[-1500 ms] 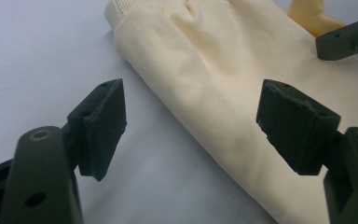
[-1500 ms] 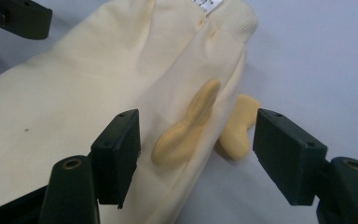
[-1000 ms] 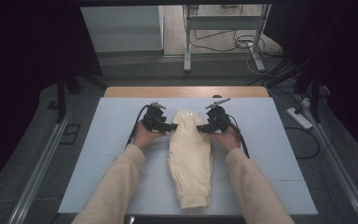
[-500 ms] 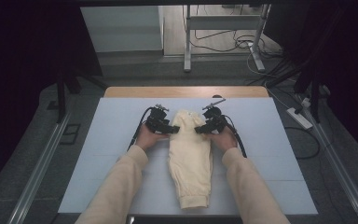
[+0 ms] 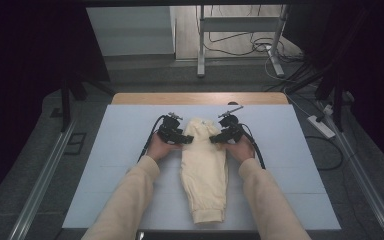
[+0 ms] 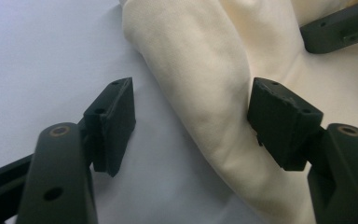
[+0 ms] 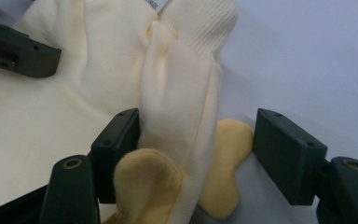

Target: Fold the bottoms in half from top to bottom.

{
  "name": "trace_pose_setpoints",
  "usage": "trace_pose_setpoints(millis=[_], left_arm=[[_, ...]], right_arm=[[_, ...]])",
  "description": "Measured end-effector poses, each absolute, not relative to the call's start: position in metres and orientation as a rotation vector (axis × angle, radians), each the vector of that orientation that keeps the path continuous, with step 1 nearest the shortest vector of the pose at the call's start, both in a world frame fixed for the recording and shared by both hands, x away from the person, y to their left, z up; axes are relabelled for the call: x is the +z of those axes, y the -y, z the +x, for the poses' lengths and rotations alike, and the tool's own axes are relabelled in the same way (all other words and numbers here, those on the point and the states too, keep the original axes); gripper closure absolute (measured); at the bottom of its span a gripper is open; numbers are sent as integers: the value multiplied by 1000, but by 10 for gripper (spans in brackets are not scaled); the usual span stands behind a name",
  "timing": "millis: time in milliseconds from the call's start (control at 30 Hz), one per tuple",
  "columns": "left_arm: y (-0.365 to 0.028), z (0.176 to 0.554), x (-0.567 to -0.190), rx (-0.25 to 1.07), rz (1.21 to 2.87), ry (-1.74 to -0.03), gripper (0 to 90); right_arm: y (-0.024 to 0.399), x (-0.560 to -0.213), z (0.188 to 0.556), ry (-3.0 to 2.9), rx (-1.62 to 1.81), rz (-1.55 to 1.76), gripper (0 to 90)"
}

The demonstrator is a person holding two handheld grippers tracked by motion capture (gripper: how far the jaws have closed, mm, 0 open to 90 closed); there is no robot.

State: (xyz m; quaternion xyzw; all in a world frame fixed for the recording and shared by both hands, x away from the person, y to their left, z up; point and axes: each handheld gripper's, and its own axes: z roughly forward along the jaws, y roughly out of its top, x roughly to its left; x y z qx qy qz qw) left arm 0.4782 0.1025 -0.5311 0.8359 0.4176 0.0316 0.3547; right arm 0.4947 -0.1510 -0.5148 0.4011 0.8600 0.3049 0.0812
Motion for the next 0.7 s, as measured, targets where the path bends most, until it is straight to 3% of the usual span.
trace_pose_setpoints(millis=[100, 300, 400, 700], left_arm=[[-103, 478, -532, 51, 2145, -1067, 396], [-100, 477, -533, -7, 2152, -1027, 665], [-100, 476, -533, -34, 2157, -1006, 773], [-99, 471, -523, 2, 2175, -964, 807]], right_arm=[[151, -515, 494, -2570, 908, 1189, 350], [152, -514, 493, -2648, 980, 1164, 666], [151, -514, 490, -2657, 989, 1150, 721], [148, -503, 483, -2665, 935, 1024, 756]])
